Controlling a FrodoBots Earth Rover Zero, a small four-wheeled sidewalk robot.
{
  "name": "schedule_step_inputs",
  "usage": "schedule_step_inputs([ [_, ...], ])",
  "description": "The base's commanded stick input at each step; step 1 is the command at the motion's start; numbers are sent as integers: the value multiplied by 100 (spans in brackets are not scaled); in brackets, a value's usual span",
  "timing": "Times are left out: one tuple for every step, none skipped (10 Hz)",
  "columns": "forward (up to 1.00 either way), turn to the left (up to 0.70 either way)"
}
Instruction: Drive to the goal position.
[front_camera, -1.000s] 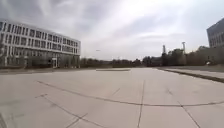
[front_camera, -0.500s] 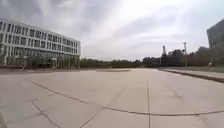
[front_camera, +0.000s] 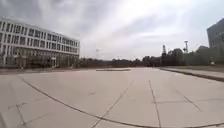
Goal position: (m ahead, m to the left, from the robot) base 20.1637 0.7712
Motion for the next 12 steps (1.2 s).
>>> schedule_step_inputs([
  [70, 0],
  [70, 0],
  [70, 0],
  [70, 0],
  [70, 0],
  [70, 0],
  [70, 0],
  [70, 0],
  [70, 0],
  [70, 0],
  [70, 0],
  [70, 0],
])
